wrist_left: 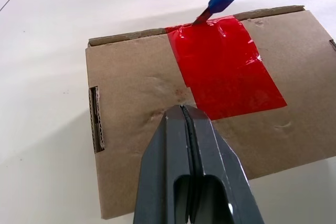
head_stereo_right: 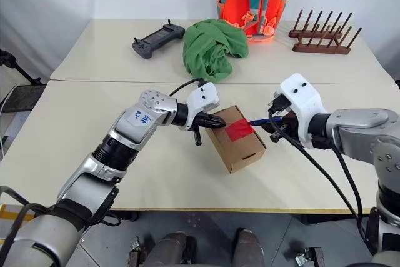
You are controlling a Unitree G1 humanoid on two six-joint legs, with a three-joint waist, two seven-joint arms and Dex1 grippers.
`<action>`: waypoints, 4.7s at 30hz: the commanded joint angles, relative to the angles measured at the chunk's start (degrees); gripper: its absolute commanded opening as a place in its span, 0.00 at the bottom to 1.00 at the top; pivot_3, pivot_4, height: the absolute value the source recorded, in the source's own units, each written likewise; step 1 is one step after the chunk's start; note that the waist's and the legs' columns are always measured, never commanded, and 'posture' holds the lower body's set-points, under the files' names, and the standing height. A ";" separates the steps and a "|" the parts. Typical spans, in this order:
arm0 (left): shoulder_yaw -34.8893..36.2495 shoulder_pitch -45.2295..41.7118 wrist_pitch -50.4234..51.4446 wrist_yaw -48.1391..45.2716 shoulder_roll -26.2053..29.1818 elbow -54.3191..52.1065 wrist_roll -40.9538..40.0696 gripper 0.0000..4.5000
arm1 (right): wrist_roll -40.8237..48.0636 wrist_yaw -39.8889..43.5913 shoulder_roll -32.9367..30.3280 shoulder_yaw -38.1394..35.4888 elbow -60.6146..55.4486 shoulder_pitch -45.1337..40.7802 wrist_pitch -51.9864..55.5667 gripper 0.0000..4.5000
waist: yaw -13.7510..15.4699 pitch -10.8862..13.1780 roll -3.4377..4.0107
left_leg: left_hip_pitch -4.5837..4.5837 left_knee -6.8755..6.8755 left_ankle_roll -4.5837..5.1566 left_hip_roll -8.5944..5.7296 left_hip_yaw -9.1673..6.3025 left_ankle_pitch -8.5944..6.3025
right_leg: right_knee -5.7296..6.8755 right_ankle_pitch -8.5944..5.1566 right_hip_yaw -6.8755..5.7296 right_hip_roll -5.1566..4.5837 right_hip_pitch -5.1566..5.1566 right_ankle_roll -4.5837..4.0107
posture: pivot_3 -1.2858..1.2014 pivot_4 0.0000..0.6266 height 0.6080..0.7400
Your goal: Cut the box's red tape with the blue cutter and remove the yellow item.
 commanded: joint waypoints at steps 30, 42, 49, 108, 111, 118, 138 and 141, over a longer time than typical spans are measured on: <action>-1.03 1.16 1.32 2.27 -0.25 2.61 3.16 0.00 | 11.16 8.73 -14.20 -25.12 1.14 10.63 -2.98 0.02 | 0.18 0.05 -0.10 | -0.02 0.00 0.09 0.29 0.03 0.01 | -0.16 0.09 0.00 -0.02 0.06 -0.11 | 0.52 0.24 1.00; 0.14 0.17 -2.90 2.02 -1.63 4.67 2.57 0.00 | -6.65 3.22 7.05 -23.29 11.94 24.18 -31.55 0.02 | 0.11 -0.10 -0.34 | 0.05 -0.01 0.15 0.18 0.20 0.07 | -0.14 0.18 0.14 -0.04 0.06 -0.07 | 0.52 0.24 1.00; 4.99 0.56 -4.73 1.01 -0.91 1.13 -0.86 0.00 | -16.93 1.35 18.09 -19.22 25.79 28.32 -48.93 0.19 | -0.15 0.00 -0.23 | 0.03 -0.04 0.13 -0.01 0.22 0.08 | -0.15 0.18 0.14 0.01 0.00 -0.06 | 0.52 0.24 1.00; 9.19 12.92 7.08 5.82 8.24 -12.27 -8.06 0.00 | -40.12 15.97 12.10 23.59 18.60 1.17 -35.20 0.00 | -0.25 0.30 -0.02 | -0.23 -0.08 0.00 0.04 0.05 0.05 | -0.17 0.20 -0.14 0.09 -0.17 -0.03 | 0.52 0.24 1.00; 11.21 12.60 6.96 5.34 9.74 -11.81 -8.69 0.00 | -39.49 16.35 9.39 20.82 16.65 1.61 -33.39 0.00 | -0.13 0.30 -0.02 | -0.24 -0.07 0.00 0.03 0.03 0.05 | -0.18 0.20 -0.14 0.09 -0.17 -0.02 | 0.52 0.24 1.00; 16.90 7.11 8.12 4.49 8.53 -10.65 -13.35 0.00 | -37.03 15.94 7.16 14.19 12.72 0.87 -29.28 0.21 | -0.16 0.32 -0.05 | -0.26 -0.08 -0.01 0.04 0.06 0.04 | -0.17 0.20 -0.19 0.09 -0.17 -0.02 | 0.52 0.24 1.00; 2.64 5.59 -3.63 0.74 1.04 -0.49 -4.27 0.00 | -35.81 6.53 16.97 13.90 14.26 5.08 -26.03 1.00 | -0.04 0.27 -0.02 | -0.16 -0.09 -0.03 0.00 0.23 0.04 | -0.04 0.22 -0.32 0.09 -0.04 0.02 | 0.52 0.24 1.00; 2.49 5.88 -4.00 0.26 1.25 -0.34 -3.78 0.00 | -34.68 7.66 14.81 12.76 12.81 6.70 -25.75 1.00 | -0.02 0.25 -0.05 | -0.05 -0.03 -0.02 0.00 0.25 0.05 | -0.08 0.22 -0.25 0.09 0.10 0.02 | 0.52 0.24 1.00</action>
